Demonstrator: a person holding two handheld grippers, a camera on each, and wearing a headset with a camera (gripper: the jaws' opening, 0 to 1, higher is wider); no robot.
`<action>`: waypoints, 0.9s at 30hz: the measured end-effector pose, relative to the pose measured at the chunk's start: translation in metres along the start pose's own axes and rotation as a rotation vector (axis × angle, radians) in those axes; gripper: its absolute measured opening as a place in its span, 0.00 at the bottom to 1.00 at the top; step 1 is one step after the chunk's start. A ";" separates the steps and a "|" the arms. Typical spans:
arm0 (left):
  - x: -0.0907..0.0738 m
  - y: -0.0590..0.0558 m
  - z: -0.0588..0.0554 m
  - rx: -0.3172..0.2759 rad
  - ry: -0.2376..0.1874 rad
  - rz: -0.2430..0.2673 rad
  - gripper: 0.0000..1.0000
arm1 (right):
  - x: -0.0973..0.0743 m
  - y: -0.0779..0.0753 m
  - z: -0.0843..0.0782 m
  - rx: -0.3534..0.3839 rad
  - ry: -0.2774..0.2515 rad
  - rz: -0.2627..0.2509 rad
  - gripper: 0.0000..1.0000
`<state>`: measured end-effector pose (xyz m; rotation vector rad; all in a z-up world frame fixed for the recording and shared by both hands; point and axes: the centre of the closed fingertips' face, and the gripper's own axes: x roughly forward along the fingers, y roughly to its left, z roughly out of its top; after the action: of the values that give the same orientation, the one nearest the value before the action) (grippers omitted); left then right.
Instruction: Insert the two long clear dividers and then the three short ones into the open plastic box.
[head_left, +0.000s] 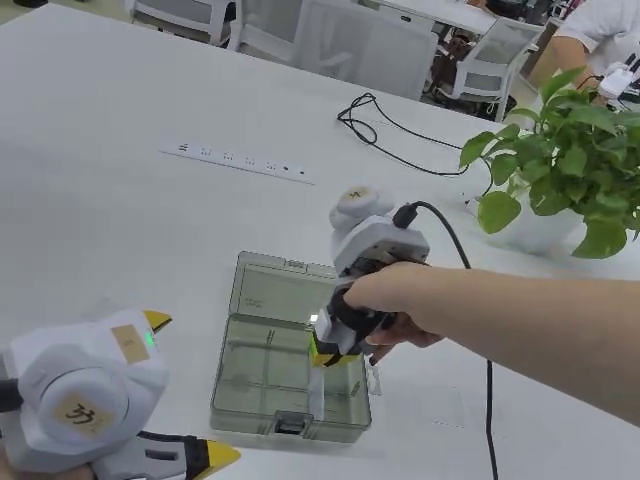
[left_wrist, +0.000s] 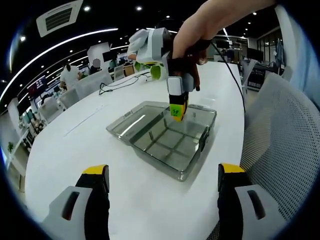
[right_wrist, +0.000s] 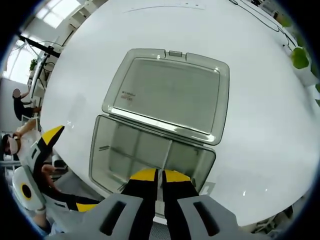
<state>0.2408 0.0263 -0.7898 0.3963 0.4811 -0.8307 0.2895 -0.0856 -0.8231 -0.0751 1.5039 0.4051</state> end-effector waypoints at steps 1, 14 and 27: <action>0.000 0.000 0.000 -0.001 -0.001 0.000 0.92 | 0.000 0.000 0.000 0.005 -0.001 0.001 0.04; 0.000 0.001 0.000 -0.003 -0.002 0.002 0.91 | 0.002 0.000 0.001 -0.028 -0.015 -0.018 0.05; 0.000 0.000 -0.001 -0.001 0.002 -0.001 0.91 | 0.001 0.004 0.001 -0.050 -0.046 0.037 0.14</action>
<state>0.2405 0.0266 -0.7903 0.3958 0.4837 -0.8308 0.2894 -0.0810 -0.8227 -0.0771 1.4519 0.4711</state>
